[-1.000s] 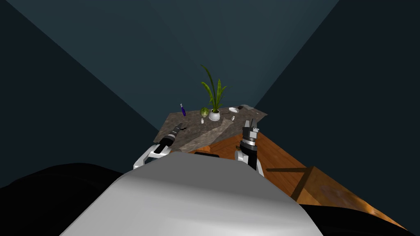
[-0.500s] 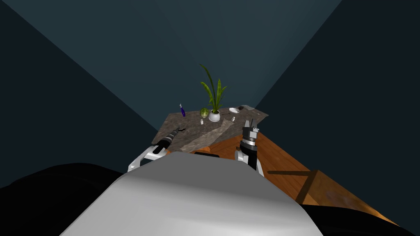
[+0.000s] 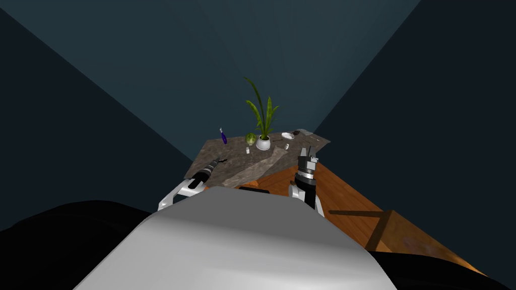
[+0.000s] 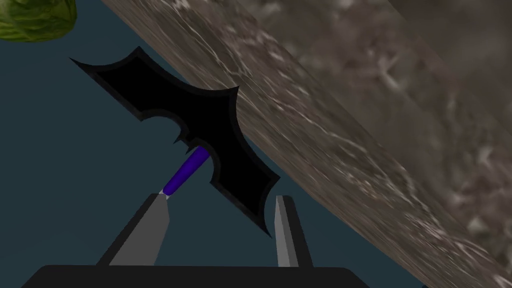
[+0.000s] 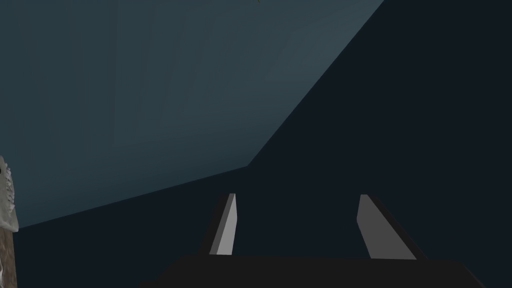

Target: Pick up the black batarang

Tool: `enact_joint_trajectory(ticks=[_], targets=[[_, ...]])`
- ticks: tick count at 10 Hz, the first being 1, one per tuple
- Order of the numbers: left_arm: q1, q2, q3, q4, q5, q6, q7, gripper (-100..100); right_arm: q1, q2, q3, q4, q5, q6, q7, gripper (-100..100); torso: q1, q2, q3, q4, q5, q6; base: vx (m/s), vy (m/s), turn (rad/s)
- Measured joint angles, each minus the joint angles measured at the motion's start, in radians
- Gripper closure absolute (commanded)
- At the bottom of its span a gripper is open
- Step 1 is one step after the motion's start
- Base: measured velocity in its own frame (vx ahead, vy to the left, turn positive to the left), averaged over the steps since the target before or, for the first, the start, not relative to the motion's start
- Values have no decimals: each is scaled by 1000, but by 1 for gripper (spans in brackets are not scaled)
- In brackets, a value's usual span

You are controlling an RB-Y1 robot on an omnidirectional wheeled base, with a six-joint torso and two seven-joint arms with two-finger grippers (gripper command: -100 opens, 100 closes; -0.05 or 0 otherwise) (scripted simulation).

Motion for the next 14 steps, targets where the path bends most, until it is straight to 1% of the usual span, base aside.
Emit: enact_joint_trajectory(ticks=[3, 5, 7, 8, 11, 12, 14], targets=[[0, 0, 0, 0, 0, 0, 0, 100, 0, 0, 0, 0, 0, 0, 0, 0, -1, 0, 0, 0, 0, 1, 0, 0, 0], [0, 0, 0, 0, 0, 0, 0, -100, 0, 0, 0, 0, 0, 0, 0, 0, -1, 0, 0, 0, 0, 1, -19, 8, -85], [-6, 2, 10, -38, 30, -2, 23, -100, 0, 0, 0, 0, 0, 0, 0, 0, 1, 4, 2, 1, 0, 1, -89, 50, -218], [-17, 6, 10, -52, 50, 3, 38, -100, 0, 0, 0, 0, 0, 0, 0, 0, 2, 6, 3, 1, 0, 1, -93, 48, -212], [-24, 23, 11, -84, 109, 7, 81, -100, 0, 0, 0, 0, 0, 0, 0, 0, 2, 4, 3, 1, 0, 1, -62, 41, -184], [-21, 26, 7, -98, 126, 8, 91, -100, 0, 0, 0, 0, 0, 0, 0, 0, 2, 4, 2, 1, 0, 1, -46, 46, -170], [-5, 46, -8, -130, 165, 12, 111, -100, 0, 0, 0, 0, 0, 0, 0, 0, 3, 2, 2, 1, 1, 1, -10, 66, -160]])
